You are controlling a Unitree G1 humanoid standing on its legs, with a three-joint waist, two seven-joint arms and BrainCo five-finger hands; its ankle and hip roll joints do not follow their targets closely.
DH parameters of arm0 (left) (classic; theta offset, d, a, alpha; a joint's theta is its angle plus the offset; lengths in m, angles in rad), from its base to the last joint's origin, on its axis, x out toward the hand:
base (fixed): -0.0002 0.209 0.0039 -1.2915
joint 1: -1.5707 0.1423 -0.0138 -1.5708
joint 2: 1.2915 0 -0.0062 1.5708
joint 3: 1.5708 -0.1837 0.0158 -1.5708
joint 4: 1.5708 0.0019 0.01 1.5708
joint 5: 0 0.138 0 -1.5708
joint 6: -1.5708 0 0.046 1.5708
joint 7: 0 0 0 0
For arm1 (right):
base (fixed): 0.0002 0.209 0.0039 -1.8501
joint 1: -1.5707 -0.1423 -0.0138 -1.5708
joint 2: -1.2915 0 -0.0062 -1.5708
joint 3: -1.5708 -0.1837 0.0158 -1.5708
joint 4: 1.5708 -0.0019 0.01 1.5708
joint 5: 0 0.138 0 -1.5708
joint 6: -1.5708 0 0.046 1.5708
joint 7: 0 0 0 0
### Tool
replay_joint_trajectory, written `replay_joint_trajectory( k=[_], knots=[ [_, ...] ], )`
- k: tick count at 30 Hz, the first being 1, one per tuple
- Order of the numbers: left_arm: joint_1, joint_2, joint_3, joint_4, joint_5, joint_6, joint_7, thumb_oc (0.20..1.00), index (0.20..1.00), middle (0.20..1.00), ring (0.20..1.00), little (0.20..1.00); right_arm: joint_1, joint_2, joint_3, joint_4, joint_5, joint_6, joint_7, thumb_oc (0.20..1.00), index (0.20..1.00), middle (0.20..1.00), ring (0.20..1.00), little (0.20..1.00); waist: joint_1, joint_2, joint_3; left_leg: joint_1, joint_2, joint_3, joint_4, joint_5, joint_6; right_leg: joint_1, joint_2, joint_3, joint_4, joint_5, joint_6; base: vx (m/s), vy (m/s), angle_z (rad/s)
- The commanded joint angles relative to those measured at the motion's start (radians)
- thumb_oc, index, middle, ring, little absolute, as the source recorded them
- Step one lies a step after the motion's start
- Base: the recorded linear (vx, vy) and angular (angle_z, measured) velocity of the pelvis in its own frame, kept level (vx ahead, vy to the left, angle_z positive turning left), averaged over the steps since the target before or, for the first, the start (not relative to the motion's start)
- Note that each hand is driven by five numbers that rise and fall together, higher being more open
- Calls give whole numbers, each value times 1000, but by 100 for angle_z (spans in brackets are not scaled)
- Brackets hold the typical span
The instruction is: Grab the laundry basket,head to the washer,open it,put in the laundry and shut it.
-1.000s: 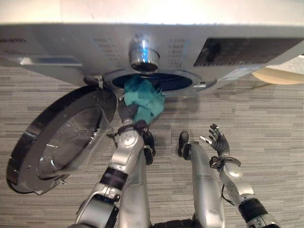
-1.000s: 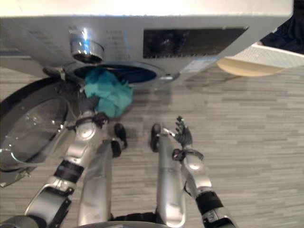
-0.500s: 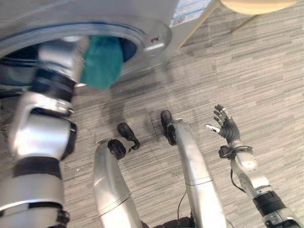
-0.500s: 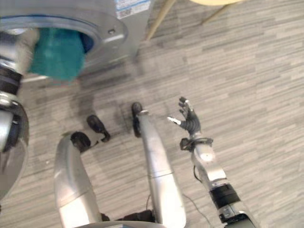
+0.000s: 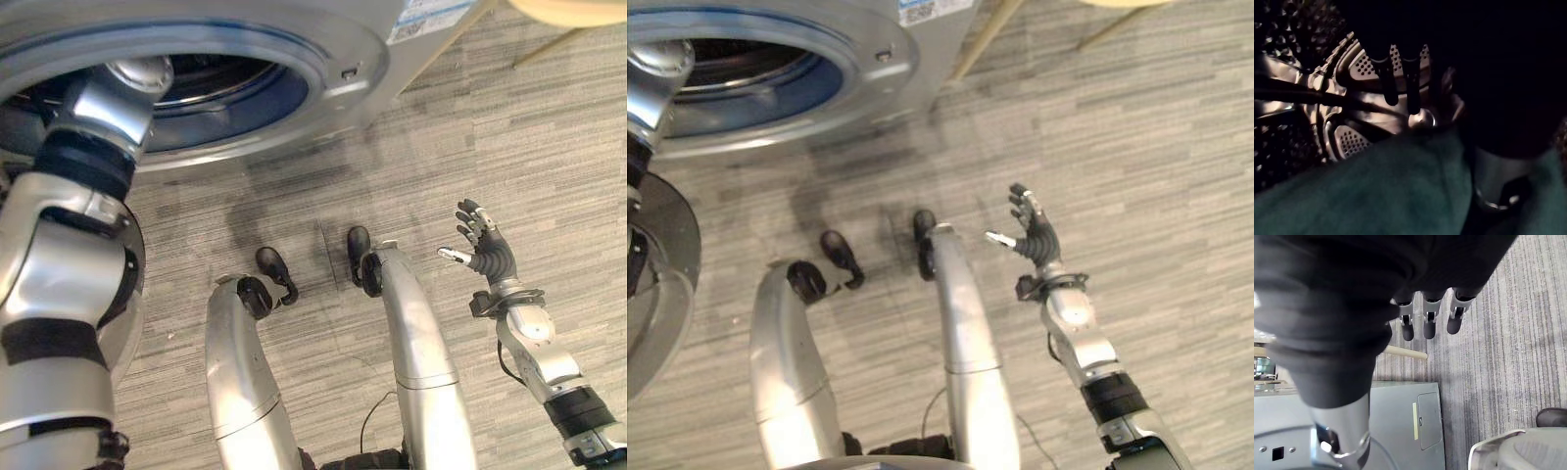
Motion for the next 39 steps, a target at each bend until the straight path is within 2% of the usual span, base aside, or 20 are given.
replay_joint_trajectory(
  k=[1, 5, 10, 13, 14, 15, 16, 18, 19, 20, 21, 22, 25, 28, 30, 34, 35, 36, 37, 39],
  knots=[
    [181, -30, 72, -87, 67, -32, -136, 1000, 1000, 1000, 1000, 1000, 81, 24, -9, -28, -3, -6, 26, 1000, 1000, 1000, 1000, 1000, -18, 37, -150, 21, 2, -54, 25, -63, 10, 46, -16, -2, -65, -81, 53, -61, -36, 26],
    [297, -47, 127, -130, 82, -31, -166, 1000, 1000, 1000, 1000, 1000, 73, 34, -5, 5, -21, 11, 23, 1000, 1000, 1000, 1000, 1000, -4, 31, -156, 69, -11, -54, -32, -44, -4, 95, -30, -9, -106, -73, 51, -77, -2, 27],
    [546, -136, 254, -226, 65, -49, -191, 1000, 1000, 1000, 1000, 1000, 69, 66, -8, 61, -64, 32, 0, 1000, 1000, 1000, 1000, 1000, 23, 20, -166, 180, -29, -47, -168, -4, -22, 207, -42, -20, -226, -47, 54, -92, 27, 22],
    [918, -299, 353, -353, -29, -96, -268, 1000, 1000, 1000, 1000, 1000, 82, 118, -18, 223, -119, 72, -25, 1000, 1000, 1000, 1000, 1000, 58, 10, -177, 436, -68, -15, -417, 70, -36, 445, -52, -32, -440, 28, 81, -67, 101, 23],
    [1094, -348, 382, -367, -78, -103, -333, 1000, 1000, 1000, 1000, 1000, 105, 123, -45, 296, -144, 90, -25, 1000, 1000, 1000, 1000, 1000, 74, 9, -191, 608, -94, 2, -572, 109, -39, 608, -57, -35, -578, 81, 100, 26, 110, 18],
    [1097, -348, 383, -369, -78, -102, -333, 1000, 1000, 1000, 1000, 1000, 107, 123, -44, 296, -144, 90, -25, 1000, 1000, 1000, 1000, 1000, 73, 7, -187, 617, -95, 4, -578, 112, -39, 616, -57, -34, -583, 83, 100, 171, 105, 14],
    [1247, -386, 414, -365, -126, -96, -398, 1000, 1000, 1000, 1000, 1000, 146, 111, -64, 346, -198, 103, -13, 1000, 1000, 1000, 1000, 1000, 85, 5, -209, 801, -123, 19, -751, 153, -42, 801, -55, -40, -752, 132, 123, 134, 42, 5],
    [1289, -390, 421, -358, -125, -93, -414, 1000, 1000, 1000, 1000, 1000, 160, 105, -67, 358, -221, 105, -8, 1000, 1000, 1000, 1000, 1000, 87, 4, -215, 874, -133, 24, -816, 172, -45, 872, -52, -44, -809, 146, 132, 175, 39, 9],
    [1380, -389, 427, -323, -73, -82, -444, 1000, 1000, 1000, 1000, 1000, 195, 97, -81, 406, -284, 115, 1, 1000, 1000, 1000, 1000, 1000, 85, 0, -246, 1022, -143, 47, -964, 246, -45, 1013, -42, -50, -945, 208, 146, 159, 29, 7],
    [1380, -389, 427, -324, -72, -82, -444, 1000, 1000, 1000, 1000, 1000, 196, 97, -81, 406, -284, 115, 1, 1000, 1000, 1000, 1000, 1000, 85, -1, -243, 1026, -143, 47, -967, 247, -45, 1017, -42, -50, -947, 209, 146, 208, 29, 2],
    [1423, -400, 439, -296, -55, -72, -454, 1000, 1000, 1000, 1000, 1000, 217, 99, -90, 444, -303, 122, 9, 1000, 1000, 1000, 1000, 1000, 81, -2, -269, 1115, -145, 58, -1049, 269, -47, 1093, -31, -43, -1019, 229, 155, 104, 5, -13],
    [1423, -400, 439, -296, -55, -72, -454, 1000, 1000, 1000, 1000, 1000, 217, 99, -90, 444, -303, 122, 9, 1000, 1000, 1000, 1000, 1000, 82, -2, -267, 1118, -145, 58, -1051, 270, -47, 1096, -31, -42, -1020, 229, 155, 173, 15, -31],
    [1460, -417, 445, -256, -2, -62, -465, 1000, 1000, 1000, 1000, 1000, 248, 111, -101, 494, -328, 130, 20, 1000, 1000, 1000, 1000, 1000, 77, -3, -318, 1240, -167, 61, -1161, 297, -55, 1210, -14, -20, -1149, 267, 170, 168, 23, -25],
    [1463, -447, 415, -208, 34, -61, -471, 1000, 1000, 1000, 1000, 1000, 262, 125, -111, 552, -332, 130, 24, 1000, 1000, 1000, 1000, 1000, 84, -5, -361, 1309, -226, -61, -1217, 293, -60, 1297, -8, 26, -1243, 295, 176, 116, 42, -36],
    [1465, -454, 403, -202, 42, -58, -479, 1000, 1000, 1000, 1000, 1000, 268, 128, -116, 568, -331, 135, 28, 1000, 1000, 1000, 1000, 1000, 74, 0, -375, 1331, -228, -59, -1244, 292, -56, 1313, -9, 32, -1259, 303, 181, 65, 57, -39],
    [1450, -478, 369, -146, 89, -48, -488, 1000, 1000, 1000, 1000, 1000, 277, 161, -126, 609, -314, 150, 29, 1000, 1000, 1000, 1000, 1000, 46, 16, -409, 1400, -234, 34, -1317, 300, -41, 1318, -2, 91, -1280, 337, 213, 52, 98, -33],
    [1450, -478, 369, -146, 89, -48, -488, 1000, 1000, 1000, 1000, 1000, 278, 161, -126, 609, -314, 150, 29, 1000, 1000, 1000, 1000, 1000, 49, 16, -408, 1402, -234, 36, -1318, 300, -41, 1319, -1, 94, -1280, 337, 213, 12, 105, -89],
    [1444, -487, 361, -133, 105, -53, -481, 1000, 1000, 1000, 1000, 1000, 280, 177, -132, 612, -296, 152, 25, 1000, 1000, 1000, 1000, 1000, 37, 22, -406, 1424, -232, 83, -1334, 293, -35, 1306, 6, 127, -1274, 347, 222, -6, 47, -75],
    [1444, -487, 361, -133, 105, -53, -481, 1000, 1000, 1000, 1000, 1000, 280, 177, -132, 612, -296, 152, 25, 1000, 1000, 1000, 1000, 1000, 40, 22, -409, 1420, -231, 85, -1334, 295, -36, 1302, 6, 129, -1275, 349, 221, -27, 52, -121],
    [1430, -494, 354, -125, 114, -54, -471, 1000, 1000, 1000, 1000, 1000, 277, 190, -134, 598, -282, 153, 18, 1000, 1000, 1000, 1000, 1000, 33, 28, -395, 1426, -224, 144, -1335, 287, -31, 1273, 8, 133, -1258, 361, 237, -66, 0, -138]
  ],
)
